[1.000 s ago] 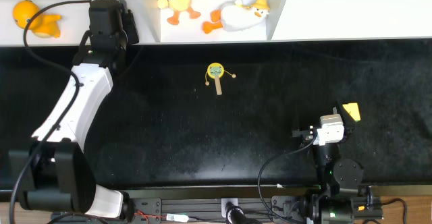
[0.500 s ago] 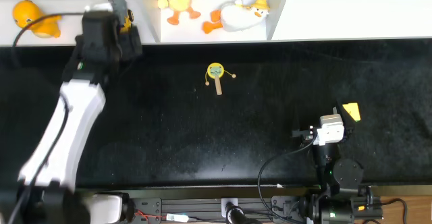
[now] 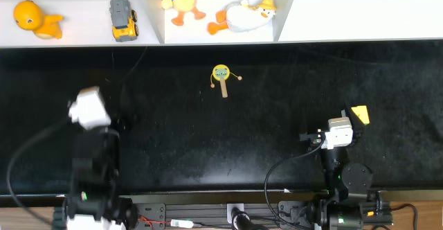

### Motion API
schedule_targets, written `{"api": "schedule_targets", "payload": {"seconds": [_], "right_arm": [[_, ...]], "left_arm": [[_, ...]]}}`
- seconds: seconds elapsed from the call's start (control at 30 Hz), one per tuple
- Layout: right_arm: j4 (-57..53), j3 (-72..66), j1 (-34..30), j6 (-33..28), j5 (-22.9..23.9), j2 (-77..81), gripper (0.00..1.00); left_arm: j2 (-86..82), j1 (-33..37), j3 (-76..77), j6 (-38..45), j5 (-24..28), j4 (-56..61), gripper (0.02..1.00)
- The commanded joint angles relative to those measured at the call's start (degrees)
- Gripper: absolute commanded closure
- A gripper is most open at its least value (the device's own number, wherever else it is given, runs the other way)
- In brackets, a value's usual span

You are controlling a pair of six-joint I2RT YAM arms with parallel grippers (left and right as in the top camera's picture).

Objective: Store Toys

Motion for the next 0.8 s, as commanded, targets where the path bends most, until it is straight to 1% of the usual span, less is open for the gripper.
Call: {"api": "schedule_targets", "payload": {"seconds": [0.03, 0.1, 0.13, 0.2, 0.3, 0.47, 0.8], "right_arm": [[0.24, 0.09, -0.04, 0.07, 0.02, -0.37, 0.005], [0.24, 0.09, -0.04, 0.07, 0.02, -0.37, 0.007], [0.24, 0.09, -0.04, 0.07, 0.02, -0.37, 0.005], [0.24, 0.09, -0.04, 0.07, 0.02, -0.37, 0.005], [0.24, 0.09, -0.04, 0.07, 0.02, -0.37, 0.005], [0.24, 0.09, -0.04, 0.07, 0.02, -0.37, 0.005], [0.24, 0.09, -0.04, 0.07, 0.02, -0.37, 0.007]], "left_arm": [[-14.45, 0.39, -10.03, 2.56, 1.01, 4.57, 0.023], [-19.30, 0.39, -13.09, 6.25, 2.71, 5.22, 0.020], [-21.38, 0.39, -13.73, 7.52, 4.22, 3.98, 0.020], [-24.39, 0.42, -13.62, 9.25, 5.18, -0.28, 0.023], [-27.17, 1.05, -13.57, 9.29, 5.38, -6.67, 0.023], [-27.23, 1.60, -13.57, 9.29, 6.67, -6.71, 0.020], [-27.19, 1.60, -13.57, 9.25, 6.64, -6.45, 0.020]]}}
